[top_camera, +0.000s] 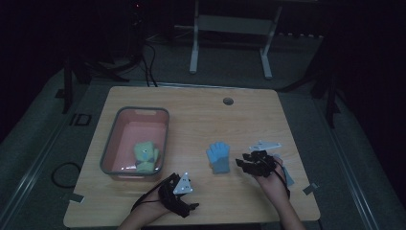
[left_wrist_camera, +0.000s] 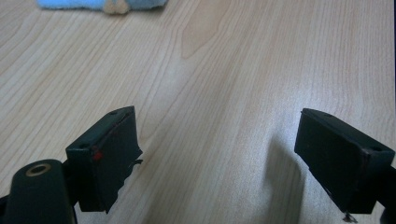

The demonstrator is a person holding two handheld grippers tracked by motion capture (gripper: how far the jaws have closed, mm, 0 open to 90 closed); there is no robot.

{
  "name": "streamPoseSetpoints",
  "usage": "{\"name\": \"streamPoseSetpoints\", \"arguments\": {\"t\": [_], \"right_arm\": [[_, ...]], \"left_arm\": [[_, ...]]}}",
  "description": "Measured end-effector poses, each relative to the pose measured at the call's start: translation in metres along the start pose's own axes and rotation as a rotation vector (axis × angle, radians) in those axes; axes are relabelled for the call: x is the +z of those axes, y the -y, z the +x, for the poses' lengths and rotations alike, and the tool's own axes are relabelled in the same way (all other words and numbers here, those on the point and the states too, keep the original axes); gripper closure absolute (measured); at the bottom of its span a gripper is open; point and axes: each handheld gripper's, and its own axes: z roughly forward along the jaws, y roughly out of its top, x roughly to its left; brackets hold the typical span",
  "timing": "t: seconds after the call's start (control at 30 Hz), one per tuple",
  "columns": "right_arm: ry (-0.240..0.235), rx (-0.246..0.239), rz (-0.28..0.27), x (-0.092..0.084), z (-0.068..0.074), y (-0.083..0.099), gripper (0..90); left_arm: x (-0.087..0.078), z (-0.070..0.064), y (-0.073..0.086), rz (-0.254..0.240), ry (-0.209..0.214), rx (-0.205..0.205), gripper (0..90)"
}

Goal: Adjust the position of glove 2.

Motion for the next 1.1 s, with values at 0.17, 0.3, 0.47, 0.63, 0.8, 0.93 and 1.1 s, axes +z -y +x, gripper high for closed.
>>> {"name": "streamPoseSetpoints", "arguments": {"t": [0.17,0.3,0.47,0.63,0.8,0.93,1.1], "right_arm": [[0.015,-0.03,0.002,-0.015,-0.023,0.017,61.2],[0.018,-0.034,0.035,-0.025,-0.045,0.027,64.3],[0.038,-0.033,0.046,-0.038,-0.066,0.036,64.2],[0.049,-0.018,0.064,-0.055,-0.093,0.056,63.2],[0.036,-0.024,0.122,-0.05,-0.102,0.072,60.1],[0.031,-0.029,0.104,-0.045,-0.101,0.078,63.3],[0.06,-0.045,0.087,-0.044,-0.095,0.081,74.3]], "left_arm": [[0.0,0.0,0.0,0.003,0.005,0.003,13.8],[0.001,0.0,0.0,0.008,0.007,0.008,13.8],[0.001,0.0,0.0,-0.002,0.009,0.005,13.8],[0.001,0.0,0.0,-0.002,0.005,0.002,13.8],[0.002,0.0,0.0,0.002,0.008,0.003,13.8],[0.002,0.0,0.0,0.001,0.009,-0.002,13.7],[0.002,0.0,0.0,0.004,0.01,0.002,13.8]]}}
